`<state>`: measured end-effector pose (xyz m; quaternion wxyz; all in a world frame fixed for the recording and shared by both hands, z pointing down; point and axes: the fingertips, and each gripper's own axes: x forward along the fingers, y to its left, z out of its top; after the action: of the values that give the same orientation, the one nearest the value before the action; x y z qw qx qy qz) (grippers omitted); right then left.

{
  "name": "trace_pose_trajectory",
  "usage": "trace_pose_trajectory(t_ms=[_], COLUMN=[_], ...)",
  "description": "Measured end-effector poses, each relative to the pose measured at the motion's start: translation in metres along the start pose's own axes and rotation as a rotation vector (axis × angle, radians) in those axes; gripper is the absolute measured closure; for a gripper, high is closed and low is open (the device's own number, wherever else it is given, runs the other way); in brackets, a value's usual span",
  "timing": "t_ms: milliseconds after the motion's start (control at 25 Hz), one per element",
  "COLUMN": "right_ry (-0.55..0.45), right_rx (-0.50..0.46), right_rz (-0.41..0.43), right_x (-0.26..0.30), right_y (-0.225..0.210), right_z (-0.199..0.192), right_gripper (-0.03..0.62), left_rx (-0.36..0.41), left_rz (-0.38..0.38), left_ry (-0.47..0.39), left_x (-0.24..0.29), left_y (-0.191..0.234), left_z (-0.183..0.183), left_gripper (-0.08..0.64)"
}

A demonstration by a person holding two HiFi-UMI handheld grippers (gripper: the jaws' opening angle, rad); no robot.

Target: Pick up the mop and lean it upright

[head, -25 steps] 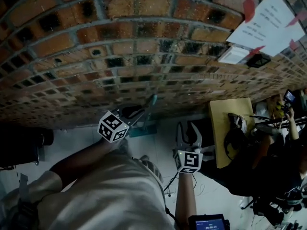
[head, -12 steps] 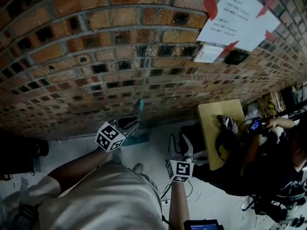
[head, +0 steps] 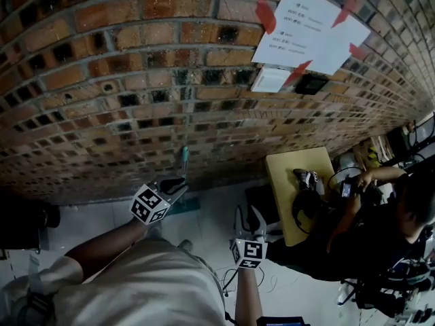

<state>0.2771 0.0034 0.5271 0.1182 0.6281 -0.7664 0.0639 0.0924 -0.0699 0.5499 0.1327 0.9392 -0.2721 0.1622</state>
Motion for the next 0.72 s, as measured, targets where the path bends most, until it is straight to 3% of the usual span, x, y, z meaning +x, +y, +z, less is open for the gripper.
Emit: trace_pose_trajectory(t_ms=[280, 720], right_ry=[0.000, 0.009], right_rx=[0.016, 0.030], right_rz=[0.020, 0.071], right_x=[-0.020, -0.047], right_y=[-0.007, -0.010], right_z=[-0.013, -0.033], right_gripper=[0.459, 0.459], left_rx=[-0.001, -0.035], left_rz=[-0.006, 0.052], left_ry=[-0.027, -0.010], left_x=[-0.004, -0.014], left_y=[-0.030, -0.063], left_z=[-0.002, -0.028], left_gripper=[0.465, 0.474])
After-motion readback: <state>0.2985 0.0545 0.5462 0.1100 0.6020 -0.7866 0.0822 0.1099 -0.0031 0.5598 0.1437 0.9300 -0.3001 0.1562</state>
